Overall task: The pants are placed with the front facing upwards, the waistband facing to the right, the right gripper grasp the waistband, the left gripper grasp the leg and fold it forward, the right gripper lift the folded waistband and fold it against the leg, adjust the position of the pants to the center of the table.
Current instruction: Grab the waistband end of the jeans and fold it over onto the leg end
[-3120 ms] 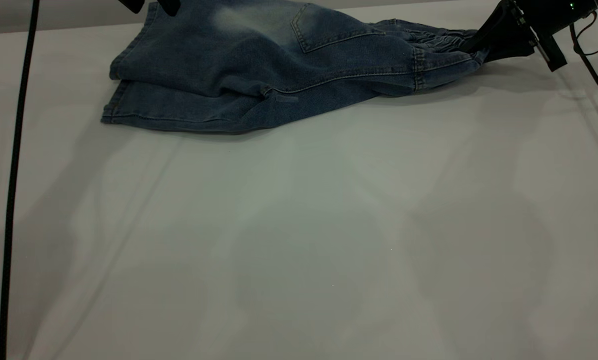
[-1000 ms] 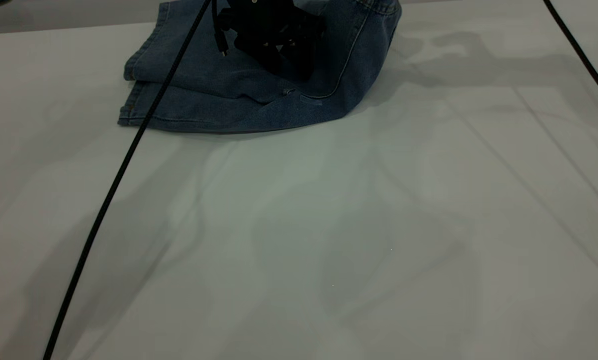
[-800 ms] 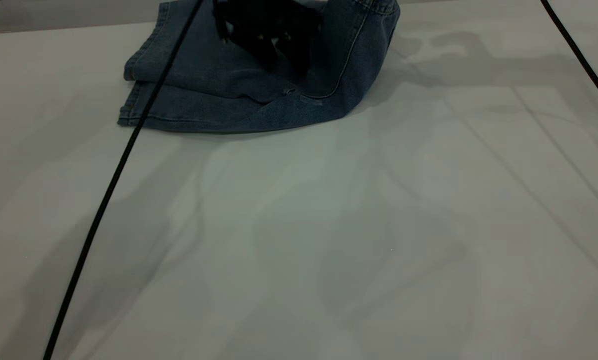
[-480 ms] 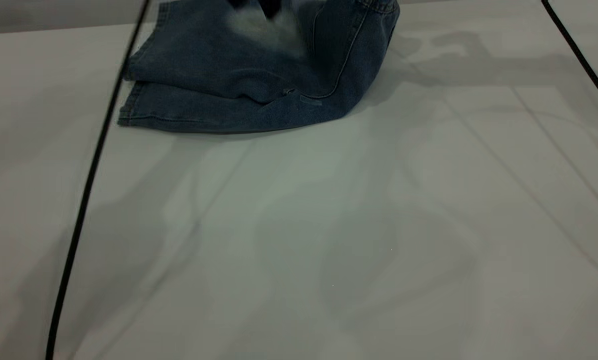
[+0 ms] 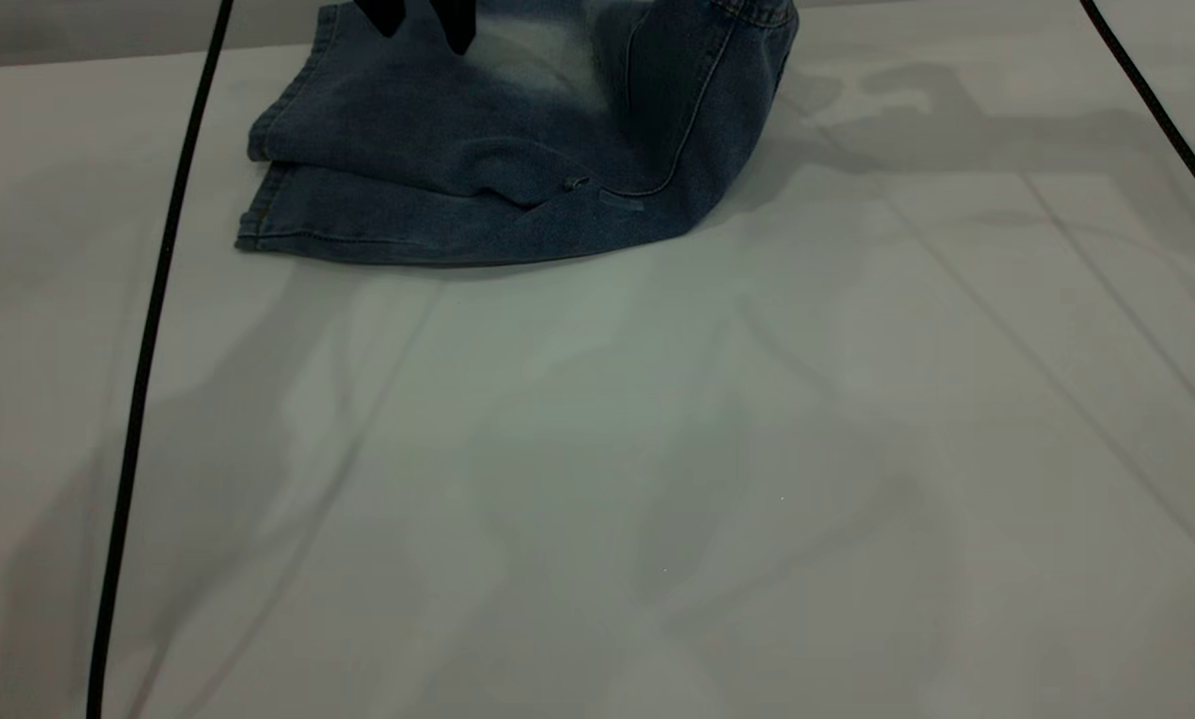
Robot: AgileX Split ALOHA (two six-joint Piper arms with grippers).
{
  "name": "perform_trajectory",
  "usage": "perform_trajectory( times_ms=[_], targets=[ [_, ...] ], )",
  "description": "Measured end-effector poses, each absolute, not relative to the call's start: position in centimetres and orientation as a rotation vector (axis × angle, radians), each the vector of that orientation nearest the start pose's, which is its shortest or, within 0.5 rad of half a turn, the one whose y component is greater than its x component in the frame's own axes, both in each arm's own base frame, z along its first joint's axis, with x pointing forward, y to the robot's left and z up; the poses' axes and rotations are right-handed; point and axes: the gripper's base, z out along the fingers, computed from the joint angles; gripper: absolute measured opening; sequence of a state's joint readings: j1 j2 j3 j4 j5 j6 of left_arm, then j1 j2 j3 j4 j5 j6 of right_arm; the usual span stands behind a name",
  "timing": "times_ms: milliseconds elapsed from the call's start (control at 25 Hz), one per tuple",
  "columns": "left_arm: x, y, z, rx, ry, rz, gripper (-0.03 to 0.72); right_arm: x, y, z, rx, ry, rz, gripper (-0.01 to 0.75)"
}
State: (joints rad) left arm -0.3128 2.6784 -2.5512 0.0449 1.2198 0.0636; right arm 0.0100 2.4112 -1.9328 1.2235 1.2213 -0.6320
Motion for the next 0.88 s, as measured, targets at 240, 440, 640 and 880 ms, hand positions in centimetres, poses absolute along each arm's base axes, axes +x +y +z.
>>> perform_trajectory(
  times_ms=[240,440,640,880],
  targets=[
    [51.7,-16.1,11.6,0.564,2.855,0.035,0.457,49.3,8.5,16.9,-0.173,2.422,1.483,0.045],
    [51.4,-16.0,10.5,0.575,2.892,0.042,0.457,49.3,8.6,16.9,-0.171,2.418,1.489,0.045],
    [51.3,-15.8,8.0,0.596,2.930,0.085,0.457,49.3,8.8,16.9,-0.173,2.417,1.492,0.045],
    [51.3,-15.7,6.6,0.603,2.946,0.092,0.455,49.2,9.6,16.9,-0.193,2.421,1.499,0.045]
  ],
)
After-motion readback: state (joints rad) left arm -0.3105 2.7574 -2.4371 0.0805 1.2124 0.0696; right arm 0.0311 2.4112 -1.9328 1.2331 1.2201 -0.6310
